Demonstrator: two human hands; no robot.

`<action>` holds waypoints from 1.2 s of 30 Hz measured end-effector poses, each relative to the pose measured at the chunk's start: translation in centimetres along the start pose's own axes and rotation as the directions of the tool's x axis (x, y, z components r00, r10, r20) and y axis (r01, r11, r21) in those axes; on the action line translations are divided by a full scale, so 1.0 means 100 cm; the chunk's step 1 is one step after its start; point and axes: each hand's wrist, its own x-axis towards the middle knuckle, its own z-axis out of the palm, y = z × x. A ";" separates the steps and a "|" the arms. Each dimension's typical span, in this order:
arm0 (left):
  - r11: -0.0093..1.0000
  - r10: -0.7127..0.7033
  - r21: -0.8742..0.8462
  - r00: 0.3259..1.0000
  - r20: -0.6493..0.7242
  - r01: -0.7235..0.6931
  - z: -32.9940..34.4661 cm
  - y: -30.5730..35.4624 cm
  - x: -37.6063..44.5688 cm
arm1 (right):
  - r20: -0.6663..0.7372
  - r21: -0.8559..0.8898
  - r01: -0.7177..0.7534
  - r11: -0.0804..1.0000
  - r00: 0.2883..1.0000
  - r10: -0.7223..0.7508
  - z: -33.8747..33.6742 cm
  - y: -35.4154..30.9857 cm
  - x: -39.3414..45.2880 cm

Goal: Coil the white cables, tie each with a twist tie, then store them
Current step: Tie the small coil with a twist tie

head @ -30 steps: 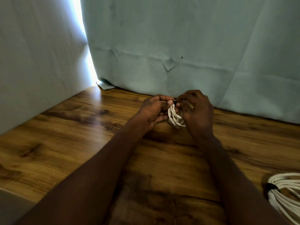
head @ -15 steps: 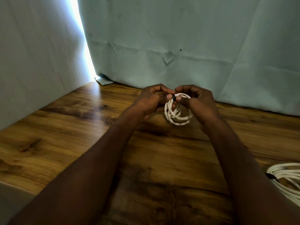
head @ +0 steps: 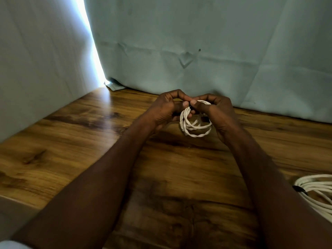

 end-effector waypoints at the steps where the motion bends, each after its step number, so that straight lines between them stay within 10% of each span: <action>1: 1.000 -0.008 -0.019 1.000 -0.008 0.008 -0.001 -0.001 0.000 | 0.028 0.052 -0.023 0.998 0.999 0.021 0.000 0.000 0.000; 29: 0.956 -0.098 -0.286 0.991 -0.088 0.069 0.004 -0.006 0.013 | -0.040 0.235 -0.101 0.967 0.993 0.113 0.011 0.024 0.019; 36: 0.991 -0.129 -0.039 0.985 -0.117 0.126 0.006 -0.016 0.014 | -0.135 0.369 -0.055 0.928 0.985 0.112 0.003 0.027 0.026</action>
